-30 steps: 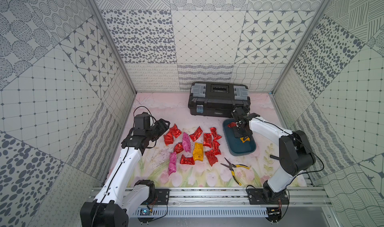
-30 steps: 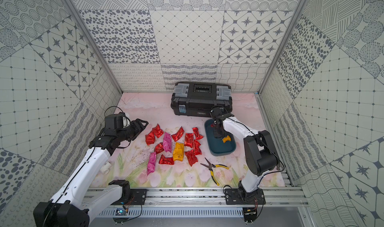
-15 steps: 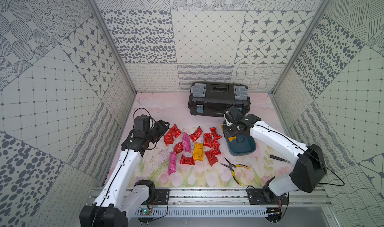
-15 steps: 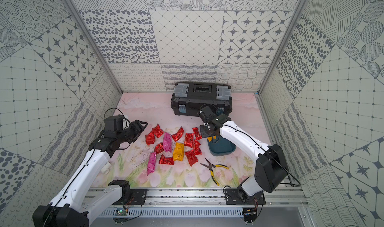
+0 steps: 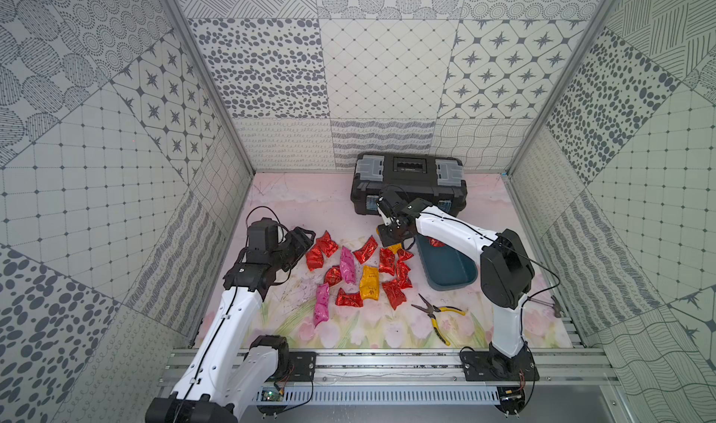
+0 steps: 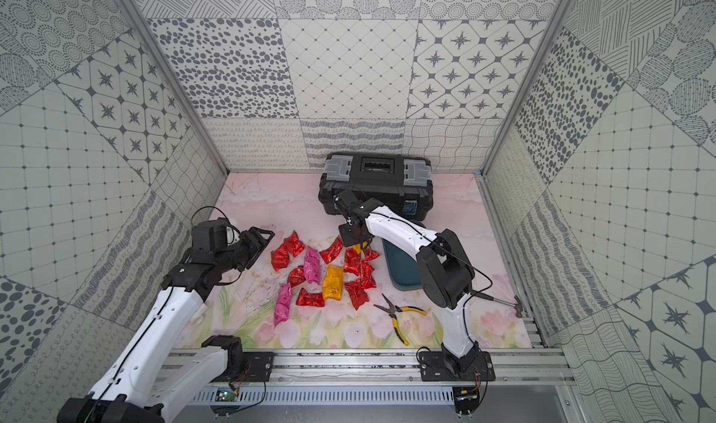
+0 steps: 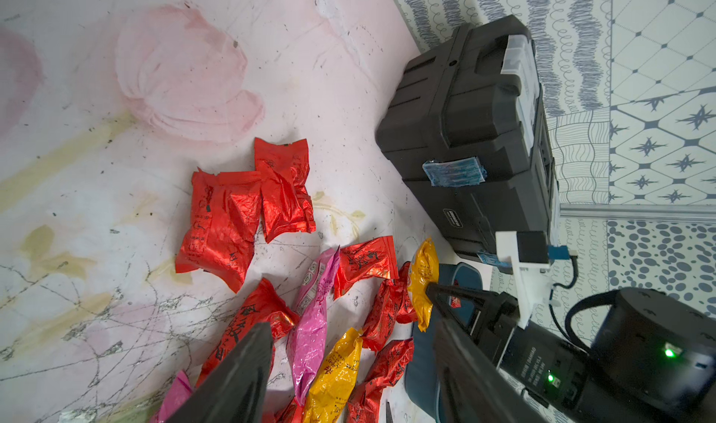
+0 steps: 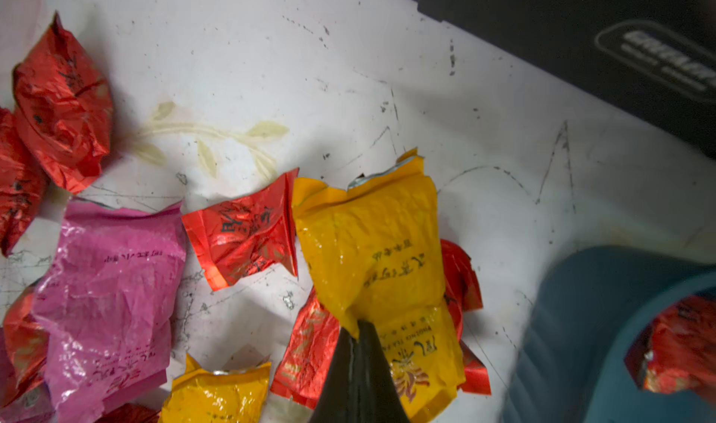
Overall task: Take the tea bags out of the storage box
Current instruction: Place the tea bag at the center of the board.
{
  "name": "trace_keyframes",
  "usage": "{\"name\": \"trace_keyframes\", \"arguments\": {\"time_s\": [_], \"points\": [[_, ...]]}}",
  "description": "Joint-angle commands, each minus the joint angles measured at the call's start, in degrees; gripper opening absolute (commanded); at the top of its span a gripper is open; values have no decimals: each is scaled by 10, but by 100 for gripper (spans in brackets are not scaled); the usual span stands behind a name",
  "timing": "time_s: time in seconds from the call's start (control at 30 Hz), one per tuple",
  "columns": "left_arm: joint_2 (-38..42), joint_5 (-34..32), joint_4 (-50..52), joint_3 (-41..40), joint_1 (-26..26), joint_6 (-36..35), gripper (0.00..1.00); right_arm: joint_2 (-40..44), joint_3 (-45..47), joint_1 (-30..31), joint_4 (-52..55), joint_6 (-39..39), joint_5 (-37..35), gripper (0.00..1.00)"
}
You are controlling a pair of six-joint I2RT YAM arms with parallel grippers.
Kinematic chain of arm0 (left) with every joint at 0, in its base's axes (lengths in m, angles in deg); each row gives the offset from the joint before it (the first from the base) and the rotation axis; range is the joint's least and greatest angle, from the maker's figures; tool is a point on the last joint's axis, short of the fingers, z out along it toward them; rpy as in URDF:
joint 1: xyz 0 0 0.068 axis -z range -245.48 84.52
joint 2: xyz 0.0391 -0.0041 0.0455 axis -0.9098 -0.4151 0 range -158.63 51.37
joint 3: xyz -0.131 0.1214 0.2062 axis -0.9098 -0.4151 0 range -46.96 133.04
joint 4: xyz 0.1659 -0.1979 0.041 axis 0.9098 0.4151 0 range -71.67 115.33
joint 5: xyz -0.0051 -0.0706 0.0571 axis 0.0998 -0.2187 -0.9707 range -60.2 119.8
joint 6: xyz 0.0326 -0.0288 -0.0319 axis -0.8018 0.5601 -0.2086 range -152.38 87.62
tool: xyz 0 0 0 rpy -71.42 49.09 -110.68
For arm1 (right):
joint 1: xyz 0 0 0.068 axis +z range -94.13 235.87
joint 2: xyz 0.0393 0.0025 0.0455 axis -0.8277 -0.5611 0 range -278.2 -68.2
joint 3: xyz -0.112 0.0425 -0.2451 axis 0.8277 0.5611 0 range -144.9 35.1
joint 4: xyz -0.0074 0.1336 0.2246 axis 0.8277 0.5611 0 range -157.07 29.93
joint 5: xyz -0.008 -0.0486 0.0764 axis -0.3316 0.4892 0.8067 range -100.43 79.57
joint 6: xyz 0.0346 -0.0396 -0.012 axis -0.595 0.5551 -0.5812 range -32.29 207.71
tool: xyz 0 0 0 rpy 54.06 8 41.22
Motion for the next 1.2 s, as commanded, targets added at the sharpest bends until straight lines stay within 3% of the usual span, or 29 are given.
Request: {"name": "trace_keyframes", "arguments": {"time_s": [0.0,0.33,0.6,0.73,0.93,1.17], "points": [[13,10,6,-9,2,4,70,-35,-45,1,-11,21,-5,0],[18,20,28,-8,2,-5,70,-127,-127,1,-12,20,0,0],[14,33,23,-5,3,-8,70,-85,-123,-1,-12,5,25,22],[8,42,13,-1,10,-11,70,-30,-97,-5,-15,-12,36,28],[-16,11,-11,21,73,-17,70,100,41,-47,-51,-80,33,32],[-70,-48,-73,25,205,30,70,267,287,-164,-161,-235,59,35]]}}
